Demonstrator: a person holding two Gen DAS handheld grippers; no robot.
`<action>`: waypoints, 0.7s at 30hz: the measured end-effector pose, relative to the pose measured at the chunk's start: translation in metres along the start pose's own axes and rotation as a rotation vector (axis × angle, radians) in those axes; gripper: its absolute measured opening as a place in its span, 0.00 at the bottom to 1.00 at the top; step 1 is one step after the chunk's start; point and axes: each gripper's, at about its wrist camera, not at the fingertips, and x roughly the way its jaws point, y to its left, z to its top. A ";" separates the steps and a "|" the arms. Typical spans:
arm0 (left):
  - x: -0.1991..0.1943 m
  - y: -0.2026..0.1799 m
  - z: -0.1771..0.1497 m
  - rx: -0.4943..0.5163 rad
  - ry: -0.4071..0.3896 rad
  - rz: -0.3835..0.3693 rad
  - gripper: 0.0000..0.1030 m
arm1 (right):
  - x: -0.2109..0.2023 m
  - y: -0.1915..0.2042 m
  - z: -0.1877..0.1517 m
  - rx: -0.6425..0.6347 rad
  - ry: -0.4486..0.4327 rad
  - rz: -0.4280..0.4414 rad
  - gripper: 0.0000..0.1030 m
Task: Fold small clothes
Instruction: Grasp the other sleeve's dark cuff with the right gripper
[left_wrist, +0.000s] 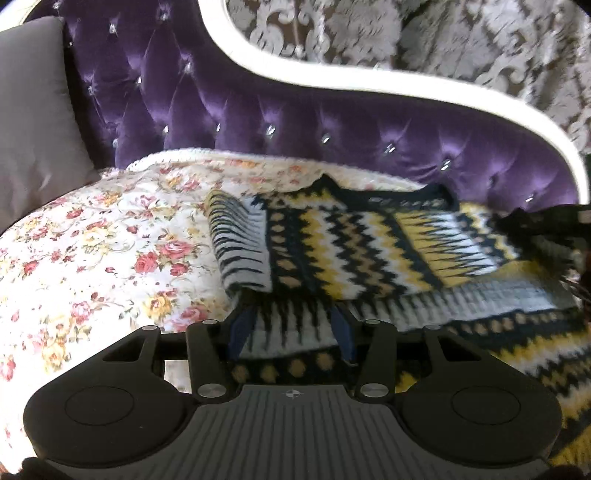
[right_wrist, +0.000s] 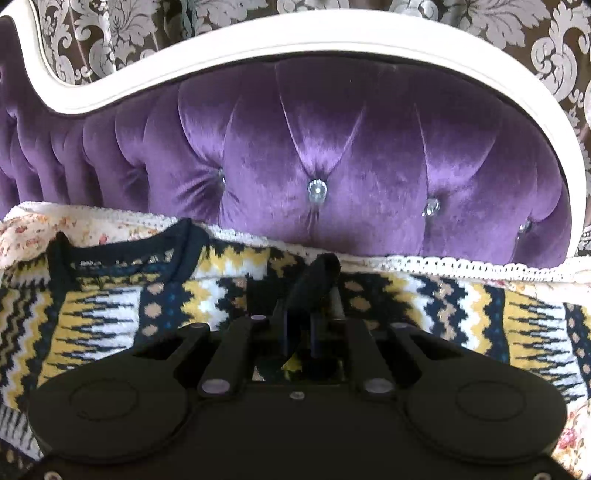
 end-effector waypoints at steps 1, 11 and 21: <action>0.006 0.001 0.001 -0.006 0.021 0.014 0.44 | 0.001 0.000 -0.002 -0.001 0.001 0.001 0.18; 0.019 0.016 0.000 -0.018 0.056 0.063 0.48 | 0.006 -0.013 -0.008 0.010 0.020 -0.017 0.18; -0.006 0.001 0.043 -0.068 -0.070 0.129 0.46 | 0.007 -0.022 -0.015 0.060 0.015 0.033 0.19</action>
